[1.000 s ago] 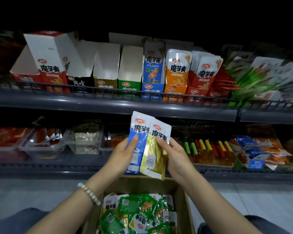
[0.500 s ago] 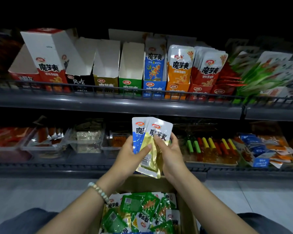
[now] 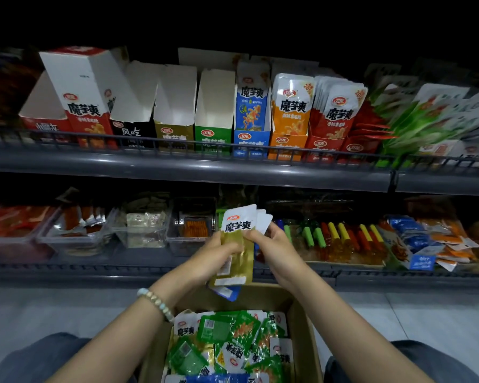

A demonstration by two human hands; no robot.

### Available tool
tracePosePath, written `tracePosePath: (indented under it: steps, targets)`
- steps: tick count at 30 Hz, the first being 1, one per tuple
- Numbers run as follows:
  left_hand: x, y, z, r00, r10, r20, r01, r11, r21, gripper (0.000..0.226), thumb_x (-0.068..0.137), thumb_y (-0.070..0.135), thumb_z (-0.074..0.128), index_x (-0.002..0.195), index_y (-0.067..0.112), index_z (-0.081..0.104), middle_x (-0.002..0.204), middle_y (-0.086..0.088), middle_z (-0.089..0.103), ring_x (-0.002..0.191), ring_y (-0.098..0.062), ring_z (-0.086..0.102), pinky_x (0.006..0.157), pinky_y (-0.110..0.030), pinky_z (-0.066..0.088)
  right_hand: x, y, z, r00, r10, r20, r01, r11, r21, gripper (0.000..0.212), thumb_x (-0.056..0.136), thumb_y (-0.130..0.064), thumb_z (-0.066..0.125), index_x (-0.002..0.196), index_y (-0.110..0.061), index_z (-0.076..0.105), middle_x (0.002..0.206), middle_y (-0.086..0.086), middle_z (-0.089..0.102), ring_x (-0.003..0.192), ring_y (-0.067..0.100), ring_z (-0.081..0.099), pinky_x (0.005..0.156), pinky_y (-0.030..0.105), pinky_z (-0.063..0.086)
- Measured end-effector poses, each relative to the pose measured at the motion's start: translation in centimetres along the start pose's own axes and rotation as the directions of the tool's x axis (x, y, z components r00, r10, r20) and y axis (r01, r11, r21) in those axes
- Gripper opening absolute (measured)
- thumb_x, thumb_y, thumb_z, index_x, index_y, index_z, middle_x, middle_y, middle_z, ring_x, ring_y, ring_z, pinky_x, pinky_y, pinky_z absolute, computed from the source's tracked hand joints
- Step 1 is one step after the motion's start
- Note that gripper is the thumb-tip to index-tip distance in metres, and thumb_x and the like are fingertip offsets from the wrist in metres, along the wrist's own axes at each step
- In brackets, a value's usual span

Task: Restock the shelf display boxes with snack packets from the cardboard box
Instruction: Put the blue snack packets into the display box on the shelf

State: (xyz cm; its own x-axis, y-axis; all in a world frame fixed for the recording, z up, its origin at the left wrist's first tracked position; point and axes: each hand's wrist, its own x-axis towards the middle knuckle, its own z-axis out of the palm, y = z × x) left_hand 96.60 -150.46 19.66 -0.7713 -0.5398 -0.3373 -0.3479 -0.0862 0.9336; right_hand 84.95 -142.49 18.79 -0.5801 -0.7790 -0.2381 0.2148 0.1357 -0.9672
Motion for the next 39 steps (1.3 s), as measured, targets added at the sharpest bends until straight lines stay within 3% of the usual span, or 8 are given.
tracePosePath:
  steps: [6, 11, 16, 21, 24, 27, 32, 39]
  targets:
    - [-0.7, 0.1, -0.6, 0.982, -0.011, 0.187, 0.021, 0.998, -0.054, 0.048, 0.076, 0.044, 0.07, 0.119, 0.025, 0.06, 0.112, 0.002, 0.07, 0.108, -0.013, 0.062, 0.089, -0.025, 0.047, -0.4, -0.7, -0.3, 0.984, 0.051, 0.169, -0.072, 0.991, 0.116, 0.028, 0.087, -0.034, 0.06, 0.105, -0.013, 0.06, 0.108, 0.014, 0.068, 0.093, 0.023, 0.067, 0.078, 0.032, 0.057]
    - [-1.1, 0.3, -1.0, 0.986, -0.048, 0.157, 0.087, 0.962, -0.257, 0.035, 0.076, 0.035, 0.072, 0.105, 0.017, 0.064, 0.072, 0.007, 0.064, 0.069, -0.005, 0.059, 0.067, -0.025, 0.042, -0.7, -1.2, -0.9, 0.957, -0.017, 0.29, -0.009, 0.996, 0.087, 0.041, 0.083, -0.039, 0.058, 0.115, -0.014, 0.063, 0.114, 0.006, 0.067, 0.1, 0.019, 0.066, 0.08, 0.027, 0.054]
    - [-0.9, 0.3, -1.7, 0.967, -0.081, 0.241, 0.205, 0.809, -0.551, 0.055, 0.057, 0.026, 0.073, 0.104, 0.002, 0.059, 0.078, -0.003, 0.054, 0.059, -0.012, 0.047, 0.05, -0.022, 0.039, 0.0, -0.6, -0.9, 0.989, -0.126, 0.078, 0.128, 0.991, -0.025, 0.041, 0.08, -0.022, 0.071, 0.118, -0.019, 0.058, 0.119, 0.001, 0.065, 0.108, 0.012, 0.062, 0.083, 0.021, 0.051]
    - [-1.5, 0.7, -1.6, 0.882, -0.015, 0.471, 0.341, 0.711, -0.615, 0.054, 0.049, 0.023, 0.082, 0.094, -0.002, 0.068, 0.086, -0.014, 0.058, 0.065, -0.022, 0.053, 0.057, -0.03, 0.045, -0.1, -0.4, -0.2, 0.984, 0.057, 0.17, -0.084, 0.984, 0.156, 0.056, 0.07, -0.031, 0.079, 0.117, -0.008, 0.058, 0.085, 0.003, 0.066, 0.054, 0.008, 0.052, 0.054, 0.019, 0.042]
    - [-1.5, 1.0, -1.7, 0.901, -0.089, 0.425, 0.344, 0.743, -0.574, 0.046, 0.066, 0.034, 0.071, 0.098, 0.001, 0.073, 0.103, -0.023, 0.067, 0.082, -0.037, 0.066, 0.078, -0.046, 0.054, -0.4, -0.7, 0.0, 0.99, 0.04, 0.138, -0.069, 0.975, 0.211, 0.027, 0.08, -0.018, 0.07, 0.104, -0.009, 0.06, 0.076, 0.005, 0.066, 0.042, 0.006, 0.052, 0.039, 0.017, 0.039]
    - [-1.7, 1.0, -2.1, 0.911, -0.155, 0.382, 0.339, 0.809, -0.48, 0.053, 0.083, 0.042, 0.055, 0.118, 0.003, 0.064, 0.12, -0.023, 0.063, 0.108, -0.041, 0.06, 0.098, -0.054, 0.046, -0.2, -0.9, -0.3, 1.0, -0.006, 0.027, 0.001, 0.979, 0.205, 0.027, 0.082, -0.012, 0.07, 0.108, -0.011, 0.062, 0.095, 0.006, 0.072, 0.071, 0.012, 0.068, 0.056, 0.023, 0.053]
    - [-2.8, 1.4, -1.9, 0.943, -0.156, 0.294, 0.231, 0.943, -0.238, 0.042, 0.08, 0.034, 0.063, 0.114, 0.011, 0.059, 0.101, -0.013, 0.073, 0.08, -0.028, 0.072, 0.063, -0.037, 0.06, -0.1, -0.8, -0.6, 0.993, -0.081, -0.089, 0.094, 0.983, 0.16, 0.031, 0.082, -0.012, 0.071, 0.11, -0.012, 0.058, 0.099, 0.008, 0.073, 0.083, 0.018, 0.071, 0.071, 0.031, 0.058]
    - [-2.5, 1.6, -0.7, 0.997, -0.037, 0.071, 0.051, 0.978, -0.204, 0.028, 0.095, 0.04, 0.048, 0.104, 0.017, 0.061, 0.086, -0.003, 0.076, 0.071, -0.018, 0.072, 0.055, -0.028, 0.058, -0.4, -0.7, 0.6, 0.998, -0.02, -0.059, 0.033, 0.972, 0.232, 0.017, 0.095, -0.019, 0.054, 0.111, -0.013, 0.059, 0.104, 0.008, 0.072, 0.087, 0.02, 0.071, 0.079, 0.037, 0.058]
